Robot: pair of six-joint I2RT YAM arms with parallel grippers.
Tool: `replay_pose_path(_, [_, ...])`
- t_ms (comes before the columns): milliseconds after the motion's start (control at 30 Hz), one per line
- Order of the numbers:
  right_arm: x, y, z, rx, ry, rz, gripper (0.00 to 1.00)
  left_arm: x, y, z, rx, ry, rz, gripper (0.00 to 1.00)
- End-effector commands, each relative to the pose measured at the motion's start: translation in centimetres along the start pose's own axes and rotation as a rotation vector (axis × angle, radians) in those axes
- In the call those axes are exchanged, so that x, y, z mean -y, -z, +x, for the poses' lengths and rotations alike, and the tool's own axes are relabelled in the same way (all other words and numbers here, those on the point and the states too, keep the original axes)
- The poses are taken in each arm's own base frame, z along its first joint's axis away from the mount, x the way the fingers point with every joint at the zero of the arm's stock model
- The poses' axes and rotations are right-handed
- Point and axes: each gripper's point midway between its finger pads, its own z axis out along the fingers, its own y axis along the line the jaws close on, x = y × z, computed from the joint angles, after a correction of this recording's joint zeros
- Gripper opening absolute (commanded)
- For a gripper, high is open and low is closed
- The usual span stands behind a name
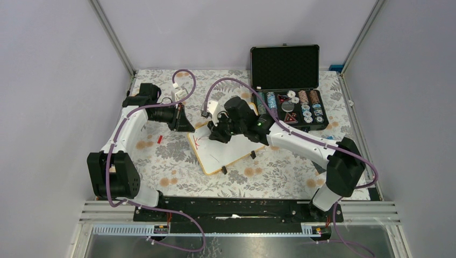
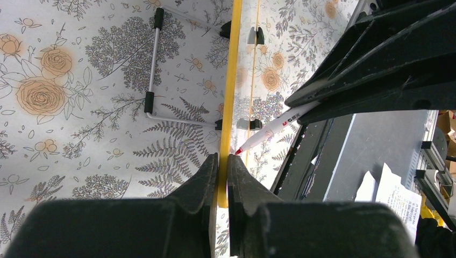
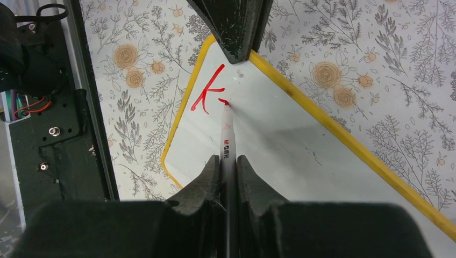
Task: Write a sentence on the whiteboard
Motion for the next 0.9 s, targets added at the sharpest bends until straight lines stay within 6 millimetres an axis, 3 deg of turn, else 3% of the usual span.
replay_pose_path(0, [2.2,1.7,-1.5,0.053,0.014,0.093,0.00,0.7,-0.2,0.2,0.001,-0.020,0.022,0.00])
replay_pose_path(233, [2.3,1.9,-1.2,0.051,0.010,0.092,0.00,0.7,-0.2,0.1,0.001,-0.018,0.021,0.00])
replay_pose_path(867, [0.1,0.4,1.3,-0.021,0.017,0.006,0.00,0.6,-0.2,0.3,-0.003,-0.019,0.019,0.00])
